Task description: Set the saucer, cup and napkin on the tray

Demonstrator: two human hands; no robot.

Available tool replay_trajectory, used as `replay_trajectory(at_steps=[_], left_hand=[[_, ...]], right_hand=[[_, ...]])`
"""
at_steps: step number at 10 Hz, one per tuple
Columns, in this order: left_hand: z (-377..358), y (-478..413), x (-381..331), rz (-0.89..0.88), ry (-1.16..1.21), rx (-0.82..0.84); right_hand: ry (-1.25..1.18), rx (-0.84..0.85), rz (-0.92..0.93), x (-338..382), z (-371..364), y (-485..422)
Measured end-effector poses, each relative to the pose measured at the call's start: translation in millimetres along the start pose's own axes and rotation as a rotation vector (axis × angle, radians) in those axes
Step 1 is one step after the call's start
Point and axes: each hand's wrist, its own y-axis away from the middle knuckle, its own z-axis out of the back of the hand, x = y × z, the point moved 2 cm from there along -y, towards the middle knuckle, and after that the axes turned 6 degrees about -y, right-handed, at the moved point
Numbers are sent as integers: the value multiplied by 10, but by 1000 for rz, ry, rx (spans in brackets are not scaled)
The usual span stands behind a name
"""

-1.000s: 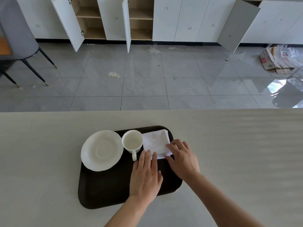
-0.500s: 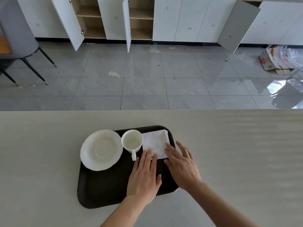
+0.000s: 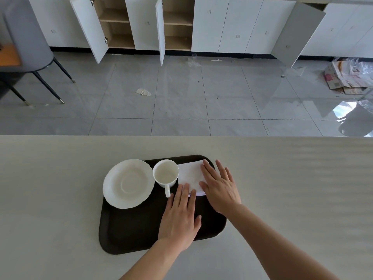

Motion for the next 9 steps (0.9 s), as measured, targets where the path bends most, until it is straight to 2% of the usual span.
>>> replay_trajectory(at_steps=[2,6,8,9], left_hand=[[6,-18,-6,17,-14,6],[44,5,-10,23,-12,26],[109,245,7,-10,38,-52],[108,413,-2,-15,56,-28]], right_hand=[[16,-77,2,30,-96,429],[24,2,-26,20,-138,467],[8,-50,-4,64,-82,559],[-10,-50,2,125,-52,595]])
